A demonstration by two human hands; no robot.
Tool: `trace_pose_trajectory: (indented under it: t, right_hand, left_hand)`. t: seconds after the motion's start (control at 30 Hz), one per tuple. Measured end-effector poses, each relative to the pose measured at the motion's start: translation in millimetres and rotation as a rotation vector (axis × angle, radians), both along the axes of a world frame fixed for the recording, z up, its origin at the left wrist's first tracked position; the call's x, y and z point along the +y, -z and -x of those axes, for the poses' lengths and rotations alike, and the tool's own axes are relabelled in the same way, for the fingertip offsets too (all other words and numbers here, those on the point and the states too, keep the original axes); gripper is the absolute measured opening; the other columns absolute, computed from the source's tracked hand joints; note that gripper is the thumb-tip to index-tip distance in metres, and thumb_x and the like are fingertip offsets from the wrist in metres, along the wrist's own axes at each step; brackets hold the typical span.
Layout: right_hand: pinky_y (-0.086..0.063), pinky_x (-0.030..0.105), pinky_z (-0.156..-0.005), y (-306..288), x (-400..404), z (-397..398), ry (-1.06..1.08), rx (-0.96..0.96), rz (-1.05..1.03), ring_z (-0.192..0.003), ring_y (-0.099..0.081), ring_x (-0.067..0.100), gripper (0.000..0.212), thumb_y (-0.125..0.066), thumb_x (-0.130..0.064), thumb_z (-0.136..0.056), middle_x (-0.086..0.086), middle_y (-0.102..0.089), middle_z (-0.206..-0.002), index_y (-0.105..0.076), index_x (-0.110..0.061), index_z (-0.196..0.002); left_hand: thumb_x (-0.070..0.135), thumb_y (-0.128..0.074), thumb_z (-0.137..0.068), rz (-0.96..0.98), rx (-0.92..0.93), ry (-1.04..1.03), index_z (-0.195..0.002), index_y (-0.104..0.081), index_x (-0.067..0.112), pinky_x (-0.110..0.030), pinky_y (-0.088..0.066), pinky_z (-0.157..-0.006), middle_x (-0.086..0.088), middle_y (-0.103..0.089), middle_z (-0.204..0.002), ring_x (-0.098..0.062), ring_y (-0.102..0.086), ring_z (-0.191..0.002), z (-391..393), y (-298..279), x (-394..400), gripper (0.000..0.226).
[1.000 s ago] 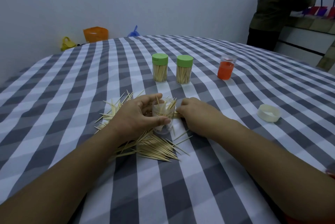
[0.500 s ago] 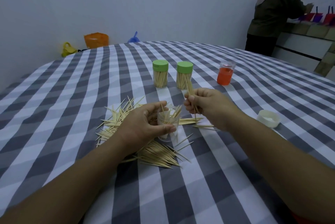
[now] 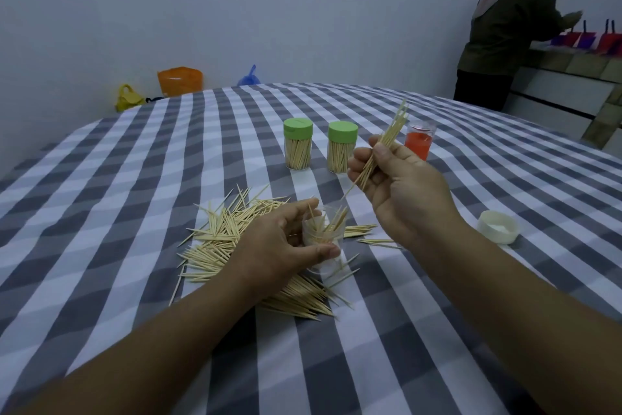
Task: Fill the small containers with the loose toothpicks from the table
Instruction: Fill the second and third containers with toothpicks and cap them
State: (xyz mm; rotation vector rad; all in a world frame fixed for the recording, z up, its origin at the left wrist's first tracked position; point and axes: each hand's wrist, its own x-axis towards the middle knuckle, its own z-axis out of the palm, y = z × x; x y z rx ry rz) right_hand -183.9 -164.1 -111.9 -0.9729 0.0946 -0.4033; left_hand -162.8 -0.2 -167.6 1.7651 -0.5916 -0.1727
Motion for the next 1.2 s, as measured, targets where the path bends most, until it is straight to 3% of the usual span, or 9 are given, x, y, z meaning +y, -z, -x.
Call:
trace_pose_trajectory:
  t: [0.2, 0.37, 0.6, 0.77, 0.87, 1.0, 1.07, 1.2]
  right_hand:
    - [-0.055, 0.033, -0.085, 20.0, 15.9, -0.2, -0.082, 0.052, 0.029, -0.08, -0.066, 0.019, 0.018, -0.038, -0.007, -0.1, 0.008, -0.065, -0.08, -0.056, -0.007, -0.101]
    - [-0.054, 0.032, -0.086, 23.7, 22.4, 1.6, -0.069, 0.042, 0.127, -0.087, -0.067, 0.021, 0.019, -0.036, -0.007, -0.101, 0.006, -0.066, -0.079, -0.055, -0.01, -0.101]
    - [-0.05, 0.036, -0.093, 20.2, 22.8, 6.1, -0.067, 0.019, 0.187, -0.097, -0.068, 0.023, 0.02, -0.035, -0.01, -0.102, 0.004, -0.07, -0.078, -0.054, -0.014, -0.101]
    - [-0.049, 0.024, -0.077, 24.2, 23.9, 10.1, -0.048, 0.151, 0.494, -0.099, -0.064, 0.014, 0.018, -0.038, -0.017, -0.101, -0.001, -0.07, -0.093, -0.055, -0.022, -0.099]
    - [-0.051, 0.023, -0.075, 25.1, 25.3, 11.1, -0.081, 0.192, 0.574, -0.105, -0.061, 0.016, 0.02, -0.038, -0.018, -0.101, -0.001, -0.068, -0.106, -0.056, -0.024, -0.096]
    - [-0.047, 0.037, -0.097, 27.9, 24.4, 9.6, -0.102, 0.205, 0.618, -0.111, -0.059, 0.016, 0.019, -0.039, -0.021, -0.101, -0.003, -0.069, -0.106, -0.058, -0.024, -0.097]
    - [-0.045, 0.036, -0.099, 27.9, 23.5, 9.9, -0.108, 0.204, 0.641, -0.111, -0.059, 0.013, 0.021, -0.039, -0.02, -0.101, -0.004, -0.069, -0.107, -0.059, -0.025, -0.097]
    - [-0.042, 0.029, -0.096, 24.6, 19.8, 11.3, -0.139, 0.213, 0.718, -0.115, -0.056, 0.01, 0.024, -0.038, -0.019, -0.101, -0.005, -0.066, -0.114, -0.06, -0.029, -0.1]
  left_hand:
    - [0.024, -0.081, -0.052, 0.021, 0.01, 0.0, -0.134, -0.049, 0.014, -0.023, -0.054, -0.086, 0.004, -0.066, -0.115, -0.005, -0.068, -0.097, 0.8, 1.2, -0.6, 0.089]
    - [0.028, -0.081, -0.051, 0.004, -0.006, 0.002, -0.135, -0.048, 0.016, -0.029, -0.054, -0.09, 0.001, -0.065, -0.12, -0.006, -0.067, -0.1, 1.0, 0.5, 0.1, 0.091]
    - [0.027, -0.081, -0.053, 0.002, -0.003, 0.005, -0.136, -0.048, 0.016, -0.026, -0.054, -0.089, 0.002, -0.064, -0.12, -0.004, -0.066, -0.1, 0.1, 1.1, -0.4, 0.091]
    - [0.027, -0.081, -0.051, 0.018, 0.003, -0.006, -0.135, -0.049, 0.016, -0.031, -0.054, -0.09, 0.001, -0.065, -0.12, -0.007, -0.067, -0.101, -1.0, 3.2, 0.8, 0.091]
    - [0.026, -0.08, -0.052, 0.028, 0.008, -0.008, -0.131, -0.052, 0.02, -0.03, -0.055, -0.088, 0.005, -0.066, -0.114, -0.007, -0.068, -0.099, -1.5, 3.6, 1.8, 0.084]
    - [0.022, -0.082, -0.056, 0.011, -0.014, -0.02, -0.11, -0.053, 0.042, -0.03, -0.056, -0.086, 0.013, -0.066, -0.107, -0.005, -0.068, -0.096, -3.4, 3.3, 1.2, 0.064]
    - [0.012, -0.083, -0.061, 0.003, -0.025, -0.025, -0.106, -0.052, 0.045, -0.029, -0.056, -0.085, 0.016, -0.066, -0.103, -0.004, -0.069, -0.094, -4.5, 3.8, 1.3, 0.063]
    - [0.021, -0.082, -0.056, 0.004, -0.004, -0.019, -0.127, -0.053, 0.028, -0.029, -0.056, -0.087, 0.012, -0.065, -0.108, -0.004, -0.068, -0.096, -3.3, 1.8, 2.7, 0.077]
